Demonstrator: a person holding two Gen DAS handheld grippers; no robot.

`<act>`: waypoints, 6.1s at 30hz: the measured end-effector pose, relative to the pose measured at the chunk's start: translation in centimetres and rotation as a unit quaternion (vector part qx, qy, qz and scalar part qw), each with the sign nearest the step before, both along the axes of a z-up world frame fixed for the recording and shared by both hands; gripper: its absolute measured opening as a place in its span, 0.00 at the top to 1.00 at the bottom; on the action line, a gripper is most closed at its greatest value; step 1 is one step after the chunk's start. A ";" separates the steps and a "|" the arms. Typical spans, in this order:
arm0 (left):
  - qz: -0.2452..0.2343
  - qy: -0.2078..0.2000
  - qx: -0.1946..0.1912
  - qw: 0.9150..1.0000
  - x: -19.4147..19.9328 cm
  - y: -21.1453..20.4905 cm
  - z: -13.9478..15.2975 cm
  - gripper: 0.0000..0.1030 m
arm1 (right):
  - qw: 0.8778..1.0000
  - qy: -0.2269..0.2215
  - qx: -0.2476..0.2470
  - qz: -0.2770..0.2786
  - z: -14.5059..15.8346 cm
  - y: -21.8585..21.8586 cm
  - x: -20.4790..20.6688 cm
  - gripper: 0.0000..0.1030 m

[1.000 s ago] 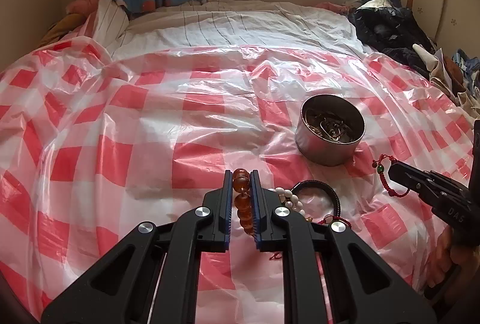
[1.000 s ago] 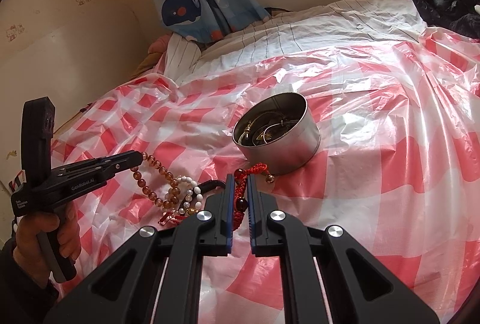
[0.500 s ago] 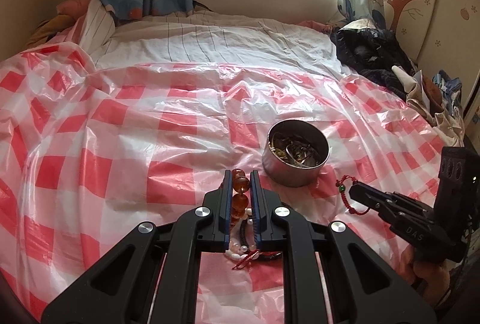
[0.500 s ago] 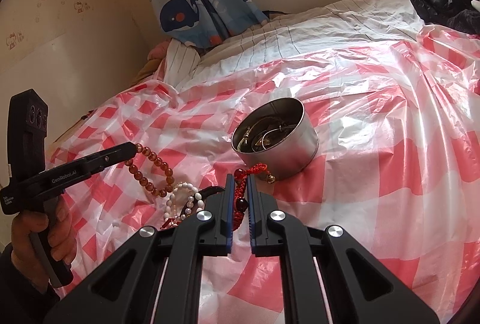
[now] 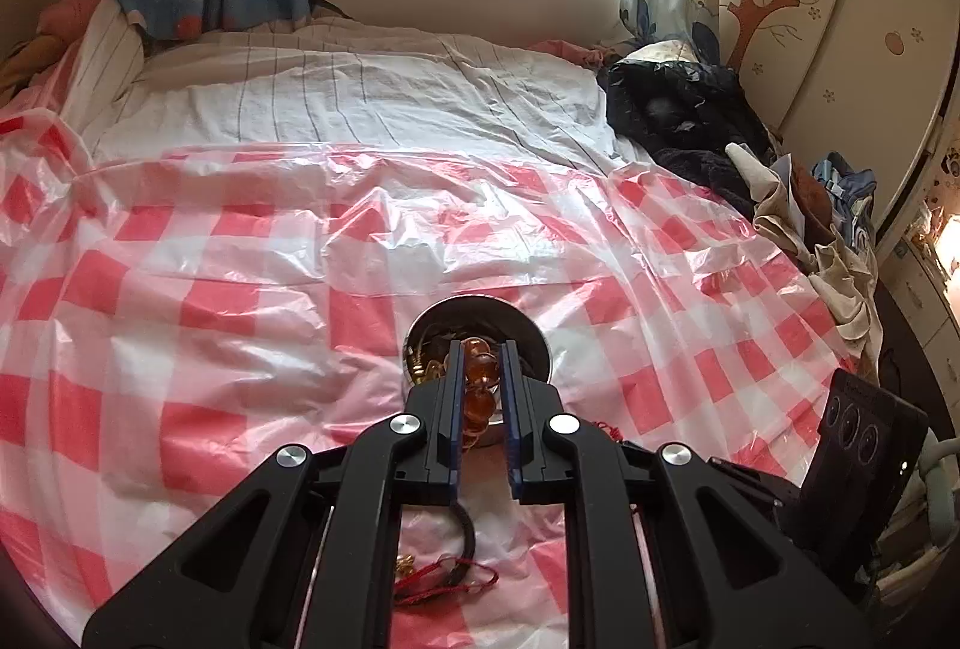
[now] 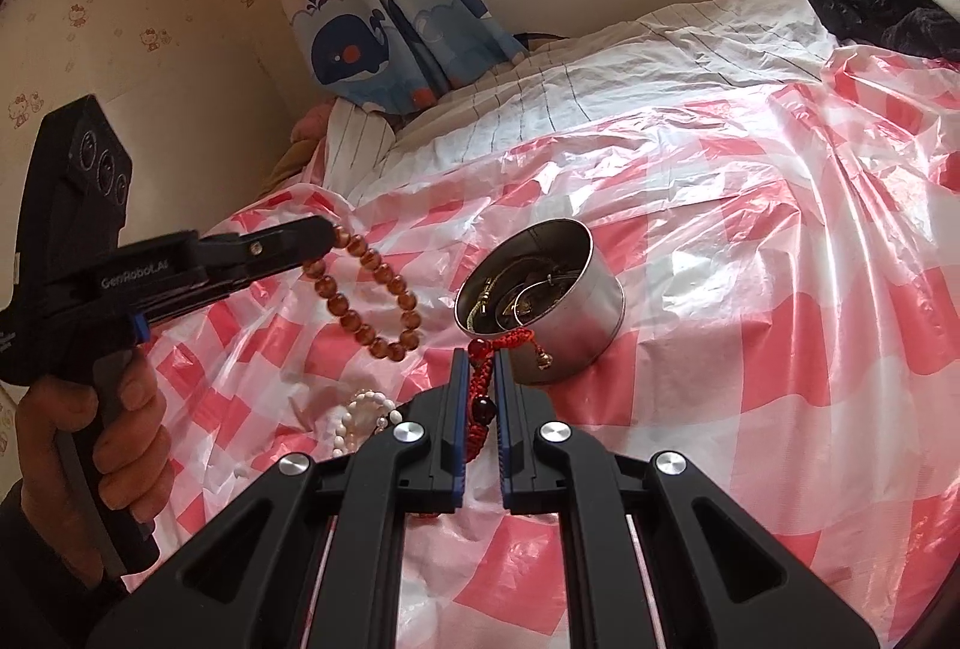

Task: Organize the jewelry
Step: 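Carry both bracelets over the tin and open both tools to drop them in, then move both open tools back to the remaining bracelets beside the tin, then close the left tool on the white bead bracelet while the right grasps a red ringed cord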

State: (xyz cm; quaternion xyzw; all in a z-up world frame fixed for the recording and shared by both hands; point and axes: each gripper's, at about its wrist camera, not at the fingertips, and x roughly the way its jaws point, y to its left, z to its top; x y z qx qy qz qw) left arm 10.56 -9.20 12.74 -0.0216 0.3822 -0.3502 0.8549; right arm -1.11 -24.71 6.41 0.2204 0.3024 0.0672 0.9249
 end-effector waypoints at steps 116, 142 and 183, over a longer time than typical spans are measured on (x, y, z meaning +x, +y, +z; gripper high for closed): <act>0.083 -0.001 0.107 0.991 -5.6 9.3 -7.5 0.94 | 0.973 0.125 -0.190 0.032 -6.3 6.2 -0.3 0.48; 0.124 0.036 0.184 0.974 -7.1 13.2 -10.8 0.61 | 0.974 0.124 -0.189 0.032 -6.3 6.2 -0.3 0.47; 0.084 0.020 0.017 0.996 -8.0 15.1 -6.7 0.94 | 0.985 0.081 -0.149 0.009 -5.3 5.2 -1.7 0.90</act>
